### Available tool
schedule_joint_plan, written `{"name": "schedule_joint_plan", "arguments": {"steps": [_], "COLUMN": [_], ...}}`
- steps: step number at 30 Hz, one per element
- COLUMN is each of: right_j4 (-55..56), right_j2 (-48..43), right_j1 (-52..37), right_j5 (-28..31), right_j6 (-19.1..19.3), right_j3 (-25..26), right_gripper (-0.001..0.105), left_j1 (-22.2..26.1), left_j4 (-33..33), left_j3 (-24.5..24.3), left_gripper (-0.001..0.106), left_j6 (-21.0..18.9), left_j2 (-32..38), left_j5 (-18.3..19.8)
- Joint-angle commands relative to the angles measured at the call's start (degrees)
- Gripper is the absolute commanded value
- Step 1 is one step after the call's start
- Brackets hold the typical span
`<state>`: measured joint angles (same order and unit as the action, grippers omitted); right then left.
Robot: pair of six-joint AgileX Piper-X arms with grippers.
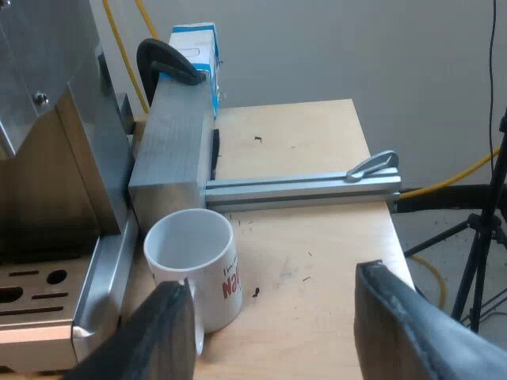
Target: Remove mug from coffee machine
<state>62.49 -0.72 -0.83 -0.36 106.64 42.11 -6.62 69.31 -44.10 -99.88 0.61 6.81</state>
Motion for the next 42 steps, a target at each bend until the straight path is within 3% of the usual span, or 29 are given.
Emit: {"name": "schedule_joint_plan", "arguments": {"steps": [1,12,18,42], "right_j4": [-2.06,-7.42,-7.01,-7.32], "right_j2": [-2.38,-2.28,-2.28,-2.15], "right_j1": [-0.16,-0.16,-0.16,-0.16], "right_j5": [-0.35,-0.35,-0.35,-0.35], "right_j6": [-0.03,-0.15,-0.15,-0.15], "right_j3": [-1.11,-9.09,-12.2,-13.83], "right_gripper": [0.048,0.048,0.048,0.048], "left_j1": [-0.08,-0.08,-0.08,-0.08], "left_j4": [-0.79,-11.98,-13.49,-14.11], "left_j3": [1.36,11.21,15.08,16.23], "left_gripper": [0.08,0.08,0.08,0.08], "left_j6": [-0.08,-0.08,-0.08,-0.08], "left_j2": [8.19,8.08,8.08,8.08], "left_j5": [-1.93,-2.33,-2.33,-2.01]}}
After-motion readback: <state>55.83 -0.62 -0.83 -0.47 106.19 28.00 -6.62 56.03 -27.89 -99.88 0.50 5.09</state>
